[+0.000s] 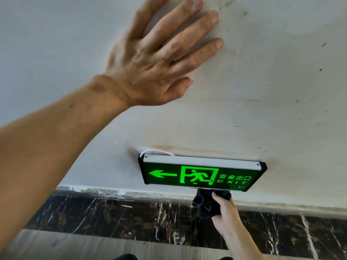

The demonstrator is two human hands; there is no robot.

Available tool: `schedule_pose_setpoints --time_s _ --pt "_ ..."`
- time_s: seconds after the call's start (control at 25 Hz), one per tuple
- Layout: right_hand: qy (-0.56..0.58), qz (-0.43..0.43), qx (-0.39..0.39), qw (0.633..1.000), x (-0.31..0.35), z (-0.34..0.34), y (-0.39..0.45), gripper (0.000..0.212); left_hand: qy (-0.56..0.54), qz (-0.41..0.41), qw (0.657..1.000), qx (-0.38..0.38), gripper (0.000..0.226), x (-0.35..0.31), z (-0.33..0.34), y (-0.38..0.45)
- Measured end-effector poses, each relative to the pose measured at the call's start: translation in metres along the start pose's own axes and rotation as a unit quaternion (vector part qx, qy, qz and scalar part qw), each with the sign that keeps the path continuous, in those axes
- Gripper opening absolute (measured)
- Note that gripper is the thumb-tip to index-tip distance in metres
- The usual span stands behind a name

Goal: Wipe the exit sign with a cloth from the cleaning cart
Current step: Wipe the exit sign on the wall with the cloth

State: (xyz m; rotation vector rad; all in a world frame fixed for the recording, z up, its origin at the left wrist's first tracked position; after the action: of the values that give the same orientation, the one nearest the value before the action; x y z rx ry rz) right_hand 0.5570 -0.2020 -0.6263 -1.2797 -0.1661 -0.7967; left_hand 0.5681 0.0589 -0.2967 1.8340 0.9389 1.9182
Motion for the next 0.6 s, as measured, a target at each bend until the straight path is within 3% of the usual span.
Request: schedule_pose_setpoints --time_s 0.6 --pt "0.018 0.014 0.01 1.0 -0.046 0.051 -0.016 0.035 -0.017 -0.007 1.0 0.014 0.064 0.0 -0.003 0.004"
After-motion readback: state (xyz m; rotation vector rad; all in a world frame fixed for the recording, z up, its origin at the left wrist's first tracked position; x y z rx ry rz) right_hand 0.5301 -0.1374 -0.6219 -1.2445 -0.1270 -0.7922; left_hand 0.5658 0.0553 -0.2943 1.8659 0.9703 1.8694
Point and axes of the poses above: each hand's wrist, its own y-axis towards the middle knuckle, its own z-axis out of the palm, x = y × z, the point moved 1 cm from there along y, towards the middle knuckle, and after that the axes turned 9 degrees about -x, right-handed, at the moved point
